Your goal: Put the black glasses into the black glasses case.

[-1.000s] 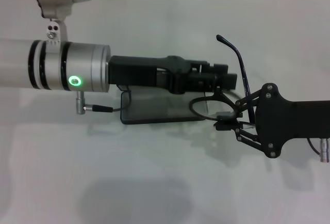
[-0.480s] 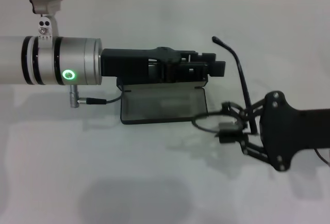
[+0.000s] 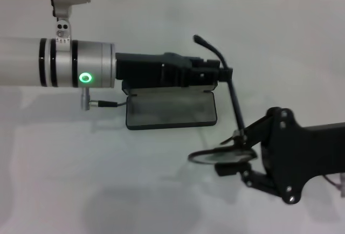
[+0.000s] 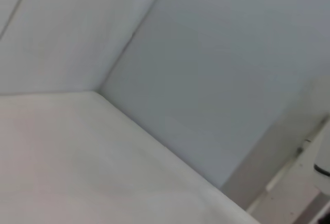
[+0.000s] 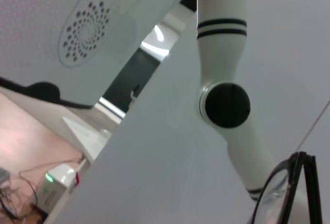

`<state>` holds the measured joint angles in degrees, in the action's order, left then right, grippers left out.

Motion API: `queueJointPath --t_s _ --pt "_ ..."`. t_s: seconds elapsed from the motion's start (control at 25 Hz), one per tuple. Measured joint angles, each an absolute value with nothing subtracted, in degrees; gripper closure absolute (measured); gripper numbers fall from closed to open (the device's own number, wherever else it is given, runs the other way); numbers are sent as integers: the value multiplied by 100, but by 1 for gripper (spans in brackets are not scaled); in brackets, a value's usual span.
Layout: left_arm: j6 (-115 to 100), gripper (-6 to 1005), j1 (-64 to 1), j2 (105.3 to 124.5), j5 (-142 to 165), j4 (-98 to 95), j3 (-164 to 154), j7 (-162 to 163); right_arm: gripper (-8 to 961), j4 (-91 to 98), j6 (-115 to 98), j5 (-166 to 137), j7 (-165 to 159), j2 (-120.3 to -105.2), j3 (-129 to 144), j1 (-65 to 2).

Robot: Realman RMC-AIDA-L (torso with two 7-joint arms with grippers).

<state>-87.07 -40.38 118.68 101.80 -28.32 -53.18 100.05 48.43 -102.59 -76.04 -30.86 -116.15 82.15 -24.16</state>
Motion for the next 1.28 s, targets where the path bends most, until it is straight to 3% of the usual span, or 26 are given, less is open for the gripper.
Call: queueJointPath --t_s 0.44,1.28 --pt "-9170 444 -3890 11966 9042 -2840 -5326 8535 855 3430 -9894 -7348 -3923 -11604 8482 -3426" --pt "-9660 456 -3738 11952 8801 -2878 -5658 7971 838 3366 -9413 -7432 -4291 -11587 8477 -3278"
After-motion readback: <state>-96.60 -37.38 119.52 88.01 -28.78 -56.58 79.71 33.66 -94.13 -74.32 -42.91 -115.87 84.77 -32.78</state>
